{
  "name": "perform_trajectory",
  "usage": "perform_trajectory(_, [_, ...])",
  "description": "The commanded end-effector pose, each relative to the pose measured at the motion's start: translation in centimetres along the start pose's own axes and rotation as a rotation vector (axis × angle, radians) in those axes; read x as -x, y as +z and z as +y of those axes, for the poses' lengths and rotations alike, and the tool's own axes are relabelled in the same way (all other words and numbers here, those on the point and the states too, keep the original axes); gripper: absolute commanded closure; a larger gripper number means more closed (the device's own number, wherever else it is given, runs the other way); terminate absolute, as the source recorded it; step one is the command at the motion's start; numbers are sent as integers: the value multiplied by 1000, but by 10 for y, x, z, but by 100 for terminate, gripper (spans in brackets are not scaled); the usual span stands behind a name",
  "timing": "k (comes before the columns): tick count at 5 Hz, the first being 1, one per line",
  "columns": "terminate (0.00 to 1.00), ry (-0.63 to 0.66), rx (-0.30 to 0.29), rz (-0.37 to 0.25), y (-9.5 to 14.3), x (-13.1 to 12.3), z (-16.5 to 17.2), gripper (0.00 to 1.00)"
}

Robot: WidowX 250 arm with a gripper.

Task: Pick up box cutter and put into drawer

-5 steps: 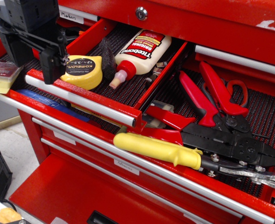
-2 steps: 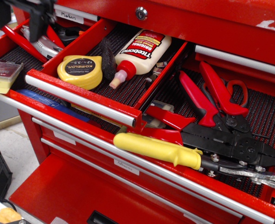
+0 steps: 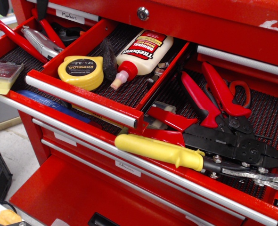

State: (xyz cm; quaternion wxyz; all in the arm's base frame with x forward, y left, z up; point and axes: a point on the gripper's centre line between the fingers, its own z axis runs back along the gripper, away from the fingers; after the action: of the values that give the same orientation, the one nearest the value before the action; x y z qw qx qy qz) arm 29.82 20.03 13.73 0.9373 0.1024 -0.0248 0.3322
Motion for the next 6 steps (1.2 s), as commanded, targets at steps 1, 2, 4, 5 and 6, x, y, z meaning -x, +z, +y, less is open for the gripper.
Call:
perform_trajectory(1, [0, 81, 41, -108, -5, -16, 2, 0])
perform_trajectory(2, [0, 105, 27, -180, -16, -23, -3, 0])
perform_trajectory(4, [0, 113, 50, -199, -41, -30, -2, 0])
perform_trajectory(5, [0, 123, 84, -164, -55, -27, -4, 0])
perform_trajectory(6, [0, 125, 115, -138, -67, -21, -4, 0])
